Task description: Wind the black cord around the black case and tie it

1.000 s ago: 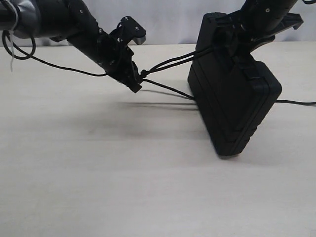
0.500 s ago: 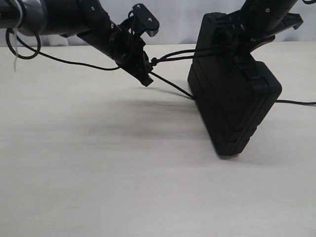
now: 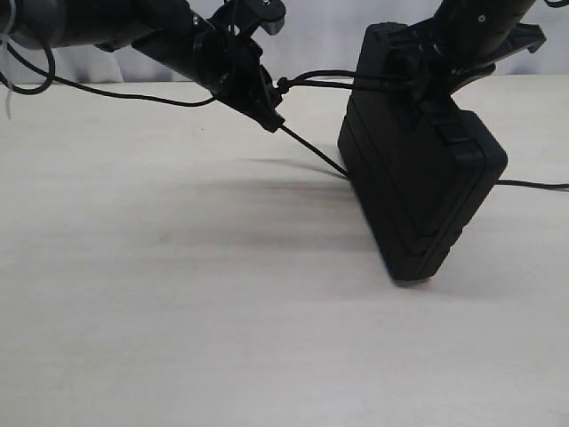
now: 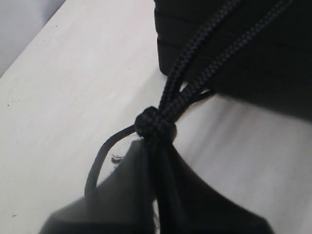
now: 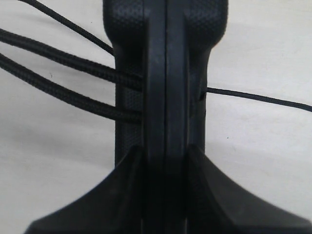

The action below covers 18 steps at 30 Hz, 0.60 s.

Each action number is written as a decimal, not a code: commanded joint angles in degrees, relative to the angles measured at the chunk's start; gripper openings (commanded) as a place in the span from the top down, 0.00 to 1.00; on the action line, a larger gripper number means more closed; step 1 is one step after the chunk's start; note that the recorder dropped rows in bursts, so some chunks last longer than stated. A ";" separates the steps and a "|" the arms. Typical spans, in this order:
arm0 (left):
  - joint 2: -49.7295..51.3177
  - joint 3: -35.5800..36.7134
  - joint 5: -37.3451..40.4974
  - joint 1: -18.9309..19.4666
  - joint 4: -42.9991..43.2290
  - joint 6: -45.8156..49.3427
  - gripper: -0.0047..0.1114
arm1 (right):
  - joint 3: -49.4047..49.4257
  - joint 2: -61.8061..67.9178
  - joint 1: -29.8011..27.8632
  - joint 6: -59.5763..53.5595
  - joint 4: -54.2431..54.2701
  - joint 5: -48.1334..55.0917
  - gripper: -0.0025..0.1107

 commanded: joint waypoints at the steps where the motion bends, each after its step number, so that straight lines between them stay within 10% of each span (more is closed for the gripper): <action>1: -0.64 -0.05 -2.44 -2.83 -0.87 -0.22 0.96 | 0.15 0.70 -0.44 -1.10 -0.92 1.27 0.94; 18: -0.51 -0.05 -13.85 -10.83 -0.67 2.26 0.96 | 0.15 0.70 -0.44 -1.10 -0.92 1.27 0.94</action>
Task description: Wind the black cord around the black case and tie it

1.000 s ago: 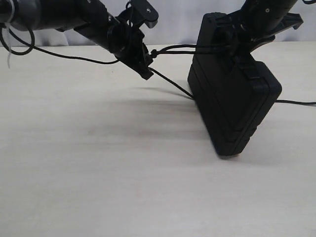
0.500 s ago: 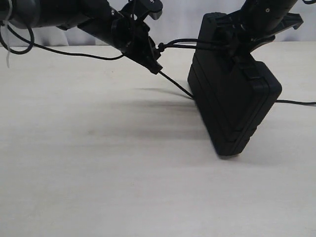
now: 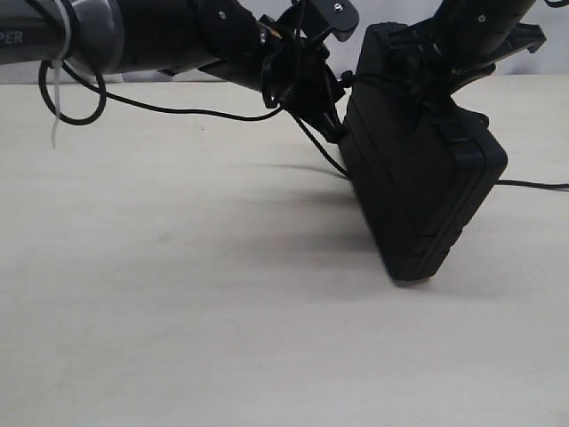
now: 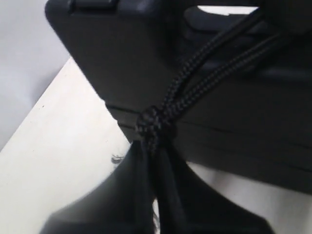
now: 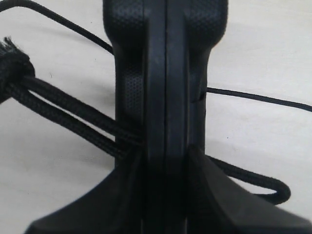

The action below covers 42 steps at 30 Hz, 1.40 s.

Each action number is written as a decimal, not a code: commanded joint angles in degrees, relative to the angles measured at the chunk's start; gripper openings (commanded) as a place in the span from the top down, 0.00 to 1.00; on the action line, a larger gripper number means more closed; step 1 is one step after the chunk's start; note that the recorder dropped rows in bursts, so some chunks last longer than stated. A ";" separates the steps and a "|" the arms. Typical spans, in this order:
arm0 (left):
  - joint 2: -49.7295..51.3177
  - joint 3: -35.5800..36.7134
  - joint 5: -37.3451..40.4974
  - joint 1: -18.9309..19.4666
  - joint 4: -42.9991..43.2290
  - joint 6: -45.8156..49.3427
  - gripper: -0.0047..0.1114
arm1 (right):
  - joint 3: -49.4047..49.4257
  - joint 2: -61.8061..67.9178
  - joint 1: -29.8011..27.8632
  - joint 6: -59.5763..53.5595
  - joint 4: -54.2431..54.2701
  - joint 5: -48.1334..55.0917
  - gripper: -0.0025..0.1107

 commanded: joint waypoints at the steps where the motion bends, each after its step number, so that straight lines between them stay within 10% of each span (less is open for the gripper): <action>1: -0.51 -0.05 -2.65 -1.27 -0.63 0.16 0.96 | 0.15 0.70 -0.44 -1.10 -0.92 1.27 0.94; 42: 1.86 -0.05 -7.51 -5.66 -0.51 1.43 0.96 | 0.15 0.70 -0.44 -1.10 -0.92 1.27 0.94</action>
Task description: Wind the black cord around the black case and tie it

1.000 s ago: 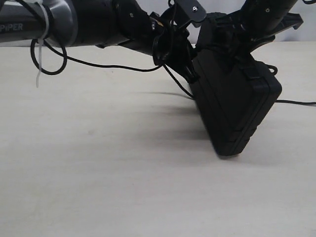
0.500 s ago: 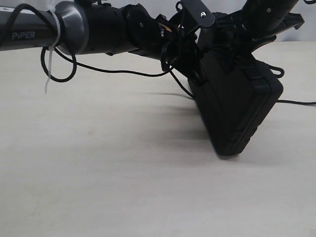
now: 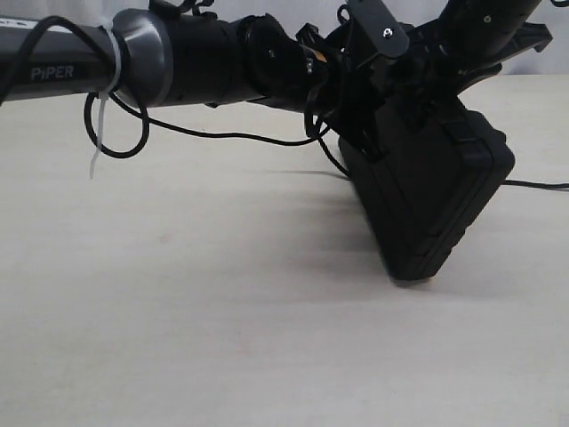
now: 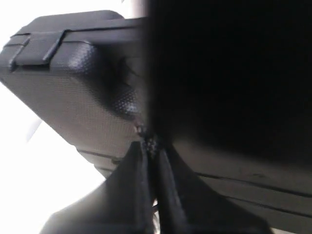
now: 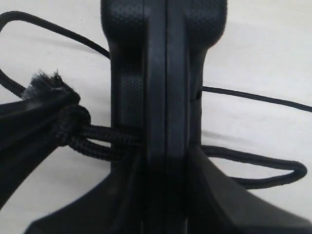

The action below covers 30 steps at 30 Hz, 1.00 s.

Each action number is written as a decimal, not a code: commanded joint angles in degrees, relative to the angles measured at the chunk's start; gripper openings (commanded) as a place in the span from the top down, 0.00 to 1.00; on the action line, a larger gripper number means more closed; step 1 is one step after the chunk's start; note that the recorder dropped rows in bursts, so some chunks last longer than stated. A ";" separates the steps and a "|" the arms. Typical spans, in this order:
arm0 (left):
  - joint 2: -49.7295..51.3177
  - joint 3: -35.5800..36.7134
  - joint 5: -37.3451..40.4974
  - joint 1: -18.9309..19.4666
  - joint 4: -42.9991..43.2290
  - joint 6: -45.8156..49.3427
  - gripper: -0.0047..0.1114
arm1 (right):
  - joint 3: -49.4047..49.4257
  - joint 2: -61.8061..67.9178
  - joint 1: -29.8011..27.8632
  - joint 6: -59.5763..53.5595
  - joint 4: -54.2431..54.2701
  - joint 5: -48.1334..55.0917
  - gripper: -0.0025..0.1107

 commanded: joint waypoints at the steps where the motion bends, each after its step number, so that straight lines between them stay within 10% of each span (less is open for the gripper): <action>1: -0.12 -0.05 0.69 0.45 -0.48 -0.80 0.96 | 0.15 0.60 0.03 -0.64 -0.40 0.92 0.94; 30: 0.01 -0.05 -0.35 3.95 -0.93 -4.72 0.96 | 0.15 0.60 0.03 -0.64 0.44 0.72 0.94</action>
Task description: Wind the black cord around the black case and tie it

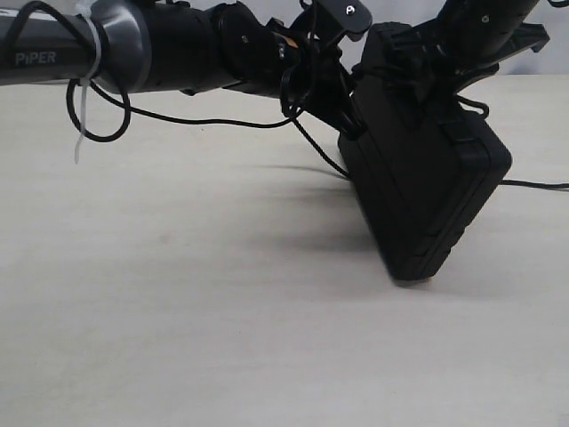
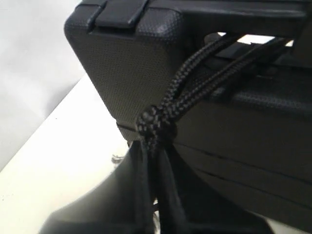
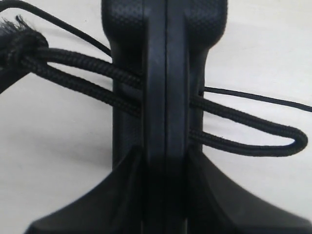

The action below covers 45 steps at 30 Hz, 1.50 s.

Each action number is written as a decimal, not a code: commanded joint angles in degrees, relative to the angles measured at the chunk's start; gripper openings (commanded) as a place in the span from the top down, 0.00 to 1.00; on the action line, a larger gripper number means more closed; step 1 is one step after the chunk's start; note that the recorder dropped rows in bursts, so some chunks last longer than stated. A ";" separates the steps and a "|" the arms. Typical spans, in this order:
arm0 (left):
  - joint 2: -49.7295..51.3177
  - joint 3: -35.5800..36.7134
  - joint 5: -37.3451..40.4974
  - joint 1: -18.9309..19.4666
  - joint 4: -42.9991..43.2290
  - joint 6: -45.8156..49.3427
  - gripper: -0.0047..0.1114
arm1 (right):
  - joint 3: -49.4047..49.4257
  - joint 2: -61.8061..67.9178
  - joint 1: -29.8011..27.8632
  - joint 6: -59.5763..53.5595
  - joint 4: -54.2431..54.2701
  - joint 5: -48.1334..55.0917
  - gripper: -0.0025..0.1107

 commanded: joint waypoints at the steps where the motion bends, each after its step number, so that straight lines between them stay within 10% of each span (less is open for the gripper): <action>1: 0.01 -0.05 0.17 0.00 -0.54 0.94 0.96 | 0.15 0.60 -0.07 -0.64 1.41 0.83 0.94; 45: 0.67 -0.14 2.04 -0.19 -5.20 -5.03 0.85 | 0.53 0.70 -0.07 -5.17 10.92 2.22 0.94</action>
